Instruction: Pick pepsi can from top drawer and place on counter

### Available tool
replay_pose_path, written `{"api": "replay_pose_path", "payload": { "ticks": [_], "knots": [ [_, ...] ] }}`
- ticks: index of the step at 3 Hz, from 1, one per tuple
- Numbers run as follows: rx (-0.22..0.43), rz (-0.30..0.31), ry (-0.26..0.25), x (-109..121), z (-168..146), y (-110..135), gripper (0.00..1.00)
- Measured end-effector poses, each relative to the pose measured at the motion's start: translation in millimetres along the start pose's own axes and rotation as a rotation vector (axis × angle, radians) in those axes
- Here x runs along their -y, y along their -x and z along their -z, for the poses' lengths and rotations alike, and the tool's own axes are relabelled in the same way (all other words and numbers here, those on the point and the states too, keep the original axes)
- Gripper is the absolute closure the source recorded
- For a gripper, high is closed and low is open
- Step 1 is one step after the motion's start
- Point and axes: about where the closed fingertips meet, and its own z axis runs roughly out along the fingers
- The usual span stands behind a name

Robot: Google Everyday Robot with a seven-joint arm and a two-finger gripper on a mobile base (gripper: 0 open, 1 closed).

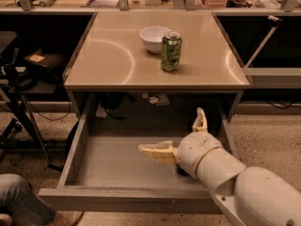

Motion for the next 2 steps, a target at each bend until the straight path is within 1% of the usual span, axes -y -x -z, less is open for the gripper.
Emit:
{"api": "replay_pose_path", "payload": {
  "ticks": [1, 2],
  "knots": [
    [-0.13, 0.031, -0.098, 30, -22, -51, 0.0],
    [-0.227, 0.038, -0.216, 67, -31, -96, 0.0]
  ]
}}
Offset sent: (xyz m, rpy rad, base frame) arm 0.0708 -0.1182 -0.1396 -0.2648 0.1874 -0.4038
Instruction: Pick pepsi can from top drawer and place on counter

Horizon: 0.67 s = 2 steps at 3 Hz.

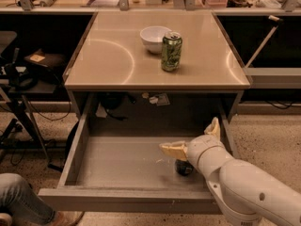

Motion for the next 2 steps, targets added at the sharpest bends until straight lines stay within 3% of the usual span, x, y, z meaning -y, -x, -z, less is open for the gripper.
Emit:
{"api": "replay_pose_path", "payload": {
  "ticks": [1, 2],
  "knots": [
    [-0.009, 0.003, -0.036, 9, -1, -2, 0.0],
    [-0.009, -0.055, -0.002, 2, 0, -16, 0.0]
  ]
}}
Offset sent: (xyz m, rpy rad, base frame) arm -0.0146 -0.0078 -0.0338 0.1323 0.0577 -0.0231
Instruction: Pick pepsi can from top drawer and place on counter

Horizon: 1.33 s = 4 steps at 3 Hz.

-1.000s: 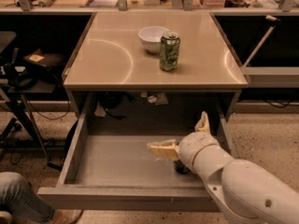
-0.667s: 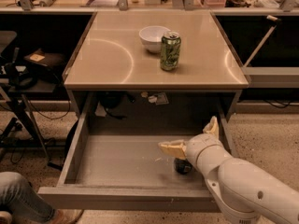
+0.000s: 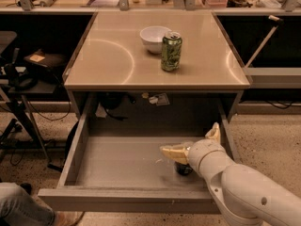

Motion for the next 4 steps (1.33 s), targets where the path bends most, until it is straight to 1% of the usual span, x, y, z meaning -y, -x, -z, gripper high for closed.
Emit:
{"api": "replay_pose_path", "payload": {
  "ticks": [1, 2, 3, 4],
  "knots": [
    [-0.039, -0.12, 0.063, -15, 29, -29, 0.0],
    [-0.026, -0.117, 0.067, -18, 16, -26, 0.0],
    [-0.029, -0.142, 0.088, -30, -11, -28, 0.0],
    [-0.028, -0.14, 0.099, -35, -15, -27, 0.19]
  ]
}}
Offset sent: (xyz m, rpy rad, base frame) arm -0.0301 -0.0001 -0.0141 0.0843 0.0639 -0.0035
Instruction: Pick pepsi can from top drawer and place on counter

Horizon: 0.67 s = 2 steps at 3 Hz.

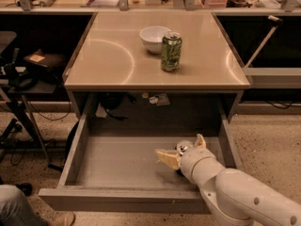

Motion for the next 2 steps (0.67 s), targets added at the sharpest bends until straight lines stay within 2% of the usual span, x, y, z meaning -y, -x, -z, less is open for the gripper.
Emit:
{"api": "replay_pose_path", "payload": {
  "ticks": [2],
  "knots": [
    [0.0, 0.0, 0.0, 0.0, 0.0, 0.0, 0.65]
  ]
}}
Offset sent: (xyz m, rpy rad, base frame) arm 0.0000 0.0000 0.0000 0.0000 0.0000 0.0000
